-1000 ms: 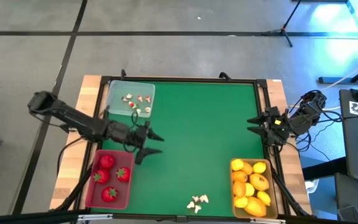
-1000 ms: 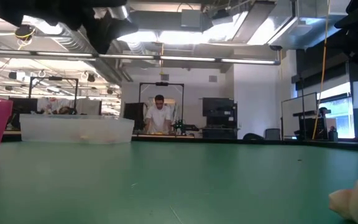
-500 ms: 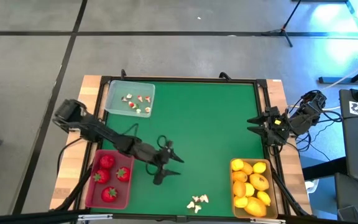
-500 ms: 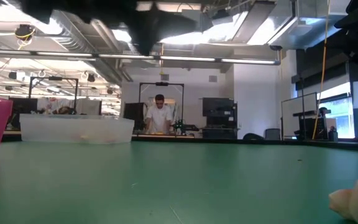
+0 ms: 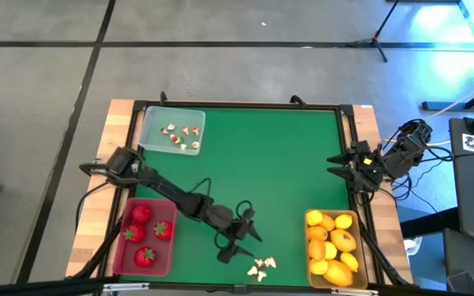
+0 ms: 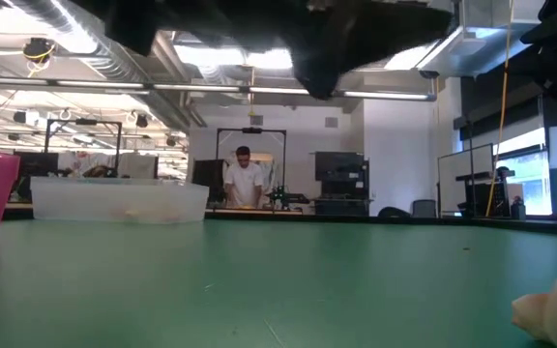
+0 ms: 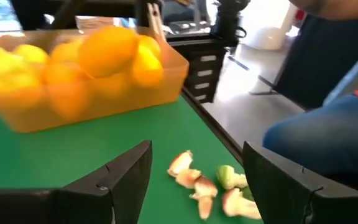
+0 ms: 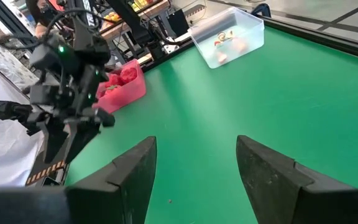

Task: Sort produce into baskets
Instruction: Put the brown mushroom into the white bin

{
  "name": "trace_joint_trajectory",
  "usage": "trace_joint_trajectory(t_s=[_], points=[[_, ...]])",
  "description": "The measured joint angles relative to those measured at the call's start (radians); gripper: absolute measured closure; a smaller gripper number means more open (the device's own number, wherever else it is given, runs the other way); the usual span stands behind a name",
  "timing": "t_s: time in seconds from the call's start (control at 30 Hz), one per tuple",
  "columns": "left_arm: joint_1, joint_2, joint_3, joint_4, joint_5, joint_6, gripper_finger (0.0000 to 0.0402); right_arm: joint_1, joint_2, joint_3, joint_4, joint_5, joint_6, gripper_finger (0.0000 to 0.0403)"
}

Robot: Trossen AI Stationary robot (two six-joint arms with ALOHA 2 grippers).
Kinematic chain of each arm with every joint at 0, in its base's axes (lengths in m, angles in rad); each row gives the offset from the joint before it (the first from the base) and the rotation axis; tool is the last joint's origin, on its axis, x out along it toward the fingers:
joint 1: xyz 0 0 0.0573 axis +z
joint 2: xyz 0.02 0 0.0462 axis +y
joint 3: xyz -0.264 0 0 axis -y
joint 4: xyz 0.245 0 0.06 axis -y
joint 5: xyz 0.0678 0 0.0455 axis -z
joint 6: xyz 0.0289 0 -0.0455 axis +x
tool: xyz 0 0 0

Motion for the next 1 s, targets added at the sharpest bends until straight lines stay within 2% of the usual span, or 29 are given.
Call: trace_joint_trajectory(t_s=[0.23,0.5,1.0], points=[[0.000,0.128,0.090,-0.007,0.087,-0.048,0.0155,0.000,0.000,0.000,0.000,0.000,0.000,0.0182],[-0.001,0.207,0.110,-0.008,0.089,-0.054,0.0155,0.000,0.000,0.000,-0.001,0.000,0.000,0.0182],[-0.001,0.208,0.109,-0.020,0.089,-0.006,0.0155,0.000,0.000,0.000,0.000,-0.001,0.000,0.0182]])
